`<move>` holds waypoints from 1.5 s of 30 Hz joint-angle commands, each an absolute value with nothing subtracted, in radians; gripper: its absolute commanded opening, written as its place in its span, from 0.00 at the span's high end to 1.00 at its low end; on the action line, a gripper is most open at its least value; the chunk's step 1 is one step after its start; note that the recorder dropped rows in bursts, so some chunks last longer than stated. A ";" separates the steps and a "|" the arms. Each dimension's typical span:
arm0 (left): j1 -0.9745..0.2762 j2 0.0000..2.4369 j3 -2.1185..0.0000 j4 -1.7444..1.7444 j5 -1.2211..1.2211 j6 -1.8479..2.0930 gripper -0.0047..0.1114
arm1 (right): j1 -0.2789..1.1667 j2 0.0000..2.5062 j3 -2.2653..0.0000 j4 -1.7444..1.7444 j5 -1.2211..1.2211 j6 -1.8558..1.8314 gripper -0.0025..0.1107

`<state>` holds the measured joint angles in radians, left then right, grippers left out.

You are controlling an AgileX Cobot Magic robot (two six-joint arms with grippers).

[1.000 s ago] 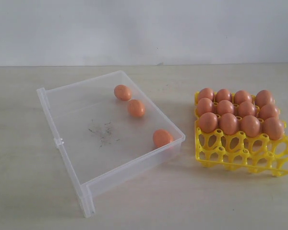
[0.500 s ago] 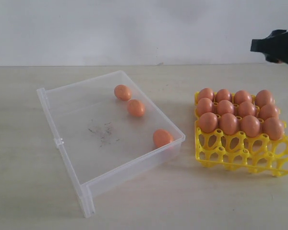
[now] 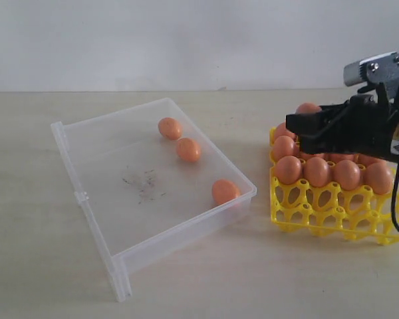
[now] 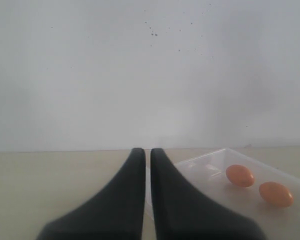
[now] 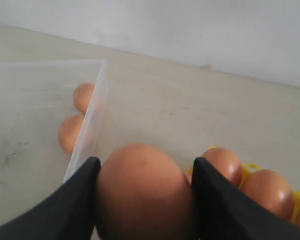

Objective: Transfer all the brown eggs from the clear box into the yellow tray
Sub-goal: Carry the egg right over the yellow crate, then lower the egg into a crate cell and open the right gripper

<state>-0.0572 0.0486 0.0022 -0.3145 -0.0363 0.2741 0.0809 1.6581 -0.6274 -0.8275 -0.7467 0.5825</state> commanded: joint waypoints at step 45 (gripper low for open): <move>-0.060 0.053 0.000 -0.319 -0.052 0.279 0.93 | -0.027 1.946 -0.614 -1.166 -1.045 0.565 0.98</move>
